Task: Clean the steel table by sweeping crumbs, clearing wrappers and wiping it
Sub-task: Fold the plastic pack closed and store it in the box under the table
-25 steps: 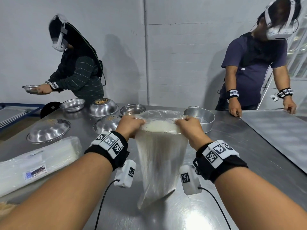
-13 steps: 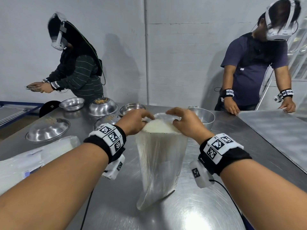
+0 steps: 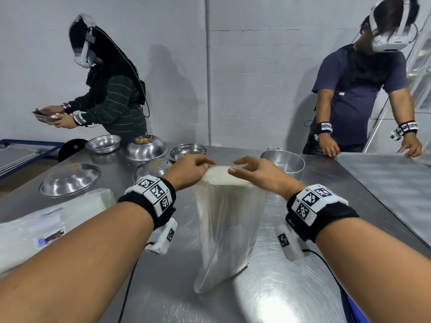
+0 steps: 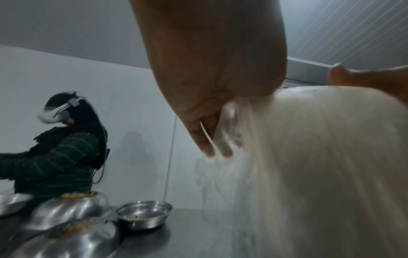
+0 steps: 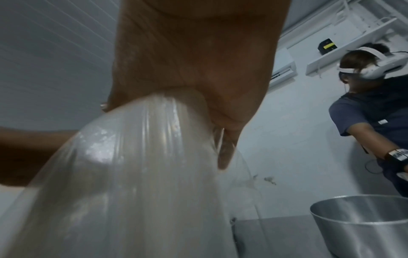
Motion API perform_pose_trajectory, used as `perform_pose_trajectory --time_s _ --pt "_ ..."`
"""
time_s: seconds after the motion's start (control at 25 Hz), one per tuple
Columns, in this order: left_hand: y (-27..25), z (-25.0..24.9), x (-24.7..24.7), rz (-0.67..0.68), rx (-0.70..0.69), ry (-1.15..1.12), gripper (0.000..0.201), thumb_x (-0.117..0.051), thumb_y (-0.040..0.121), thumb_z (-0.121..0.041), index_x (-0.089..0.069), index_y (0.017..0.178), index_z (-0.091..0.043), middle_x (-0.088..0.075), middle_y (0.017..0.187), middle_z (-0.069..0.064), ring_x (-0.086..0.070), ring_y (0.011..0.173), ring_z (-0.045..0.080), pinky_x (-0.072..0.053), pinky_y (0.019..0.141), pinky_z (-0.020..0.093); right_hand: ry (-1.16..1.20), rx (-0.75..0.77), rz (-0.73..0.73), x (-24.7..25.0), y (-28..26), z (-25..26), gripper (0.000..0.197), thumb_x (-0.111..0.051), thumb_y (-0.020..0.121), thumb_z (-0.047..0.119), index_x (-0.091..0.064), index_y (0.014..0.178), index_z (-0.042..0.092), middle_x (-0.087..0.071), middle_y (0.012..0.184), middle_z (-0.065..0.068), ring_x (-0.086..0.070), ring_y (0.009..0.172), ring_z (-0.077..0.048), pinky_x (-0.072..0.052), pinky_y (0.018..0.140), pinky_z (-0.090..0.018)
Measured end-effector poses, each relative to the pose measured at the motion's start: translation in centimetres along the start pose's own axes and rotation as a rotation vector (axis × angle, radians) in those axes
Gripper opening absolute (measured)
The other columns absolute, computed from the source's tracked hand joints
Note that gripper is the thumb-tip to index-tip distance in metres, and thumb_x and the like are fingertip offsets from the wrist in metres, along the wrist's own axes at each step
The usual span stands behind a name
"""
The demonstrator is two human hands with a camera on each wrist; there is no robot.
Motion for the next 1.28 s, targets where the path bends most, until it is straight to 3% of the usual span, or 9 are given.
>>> perform_pose_trajectory --time_s 0.16,0.28,0.44,0.52,0.6,0.76,0.84,1.08,1.28 --pt "-1.5 1.8 -1.2 -0.216 -0.082 -0.303 0.049 -0.05 0.093 -0.048 -0.057 0.132 -0.02 -0.06 0.129 -0.002 -0.055 0.116 0.011 -0.044 0.098 0.029 0.27 0.072 -0.152 -0.4 -1.4 -1.4 0.088 -0.08 0.056 0.061 -0.049 0.134 0.036 -0.065 0.115 0.004 -0.063 0.105 -0.005 -0.047 0.096 -0.023" --pt "-2.5 3.1 -3.2 -0.329 -0.073 -0.434 0.058 -0.049 0.085 -0.051 -0.055 0.133 -0.019 -0.061 0.125 -0.004 -0.056 0.115 0.009 -0.044 0.098 0.026 0.343 0.089 -0.273 -1.3 -2.0 -2.7 0.095 -0.083 0.051 0.062 -0.046 0.136 0.039 -0.061 0.108 0.006 -0.062 0.1 -0.006 -0.047 0.089 -0.019" --pt "-2.5 4.3 -6.3 -0.353 0.036 -0.674 0.069 -0.051 0.08 -0.067 -0.058 0.13 -0.02 -0.066 0.12 -0.004 -0.06 0.115 0.01 -0.044 0.106 0.037 0.429 0.039 -0.325 -2.5 -1.6 -4.0 0.09 -0.08 0.055 0.062 -0.048 0.135 0.036 -0.05 0.128 0.01 -0.048 0.117 -0.004 -0.039 0.096 -0.022" --pt "-1.8 4.8 -6.7 -0.344 0.07 -0.708 0.079 -0.05 0.074 -0.075 -0.06 0.129 -0.019 -0.066 0.122 0.0 -0.06 0.117 0.015 -0.042 0.108 0.043 0.462 0.014 -0.3 -2.9 -1.2 -4.8 0.091 -0.08 0.052 0.069 -0.052 0.133 0.037 -0.051 0.133 0.007 -0.052 0.121 -0.008 -0.044 0.102 -0.03" --pt "-1.5 4.9 -6.8 -0.336 0.065 -0.728 0.082 -0.05 0.074 -0.077 -0.059 0.13 -0.018 -0.066 0.125 0.001 -0.059 0.119 0.016 -0.041 0.109 0.044 0.497 0.021 -0.294 -3.2 -1.2 -5.3 0.091 -0.079 0.051 0.072 -0.051 0.131 0.038 -0.057 0.131 0.005 -0.057 0.118 -0.01 -0.047 0.103 -0.034" --pt "-2.9 5.4 -8.0 -0.477 0.034 -0.767 0.078 -0.05 0.079 -0.068 -0.053 0.131 -0.01 -0.065 0.12 0.008 -0.062 0.113 0.02 -0.046 0.103 0.046 0.611 0.077 -0.379 -5.4 -2.9 -5.9 0.063 -0.078 0.069 0.052 -0.049 0.122 0.033 -0.067 0.114 0.009 -0.065 0.102 -0.001 -0.054 0.089 -0.026" --pt "-3.8 5.5 -9.1 -0.558 -0.022 -0.715 0.07 -0.05 0.084 -0.06 -0.046 0.135 -0.013 -0.064 0.12 0.006 -0.062 0.111 0.02 -0.048 0.1 0.047 0.623 0.094 -0.465 -6.9 -3.8 -6.4 0.062 -0.074 0.069 0.059 -0.048 0.121 0.036 -0.068 0.109 0.013 -0.066 0.099 0.0 -0.056 0.085 -0.025" --pt "-5.0 5.3 -11.4 -0.636 -0.123 -0.645 0.068 -0.048 0.082 -0.046 -0.039 0.14 -0.011 -0.065 0.101 -0.02 -0.065 0.093 -0.003 -0.05 0.079 0.014 0.604 0.116 -0.609 -9.2 -4.3 -7.4 0.067 -0.06 0.067 0.077 -0.043 0.12 0.039 -0.067 0.098 0.016 -0.066 0.09 0.006 -0.053 0.075 -0.013" --pt "-4.6 5.9 -12.3 -0.655 -0.118 -0.603 0.065 -0.046 0.081 -0.049 -0.045 0.133 -0.01 -0.063 0.095 -0.018 -0.063 0.084 -0.01 -0.048 0.072 0.009 0.545 0.1 -0.596 -10.0 -3.8 -8.2 0.068 -0.057 0.069 0.077 -0.037 0.124 0.043 -0.067 0.099 0.016 -0.066 0.089 0.007 -0.052 0.073 -0.011"
Point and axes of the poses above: each hand's wrist, its own y-axis towards the middle knuckle, its own x-axis out of the back of the hand, z = x × y, the point moved 5 cm from there along y, towards the middle knuckle
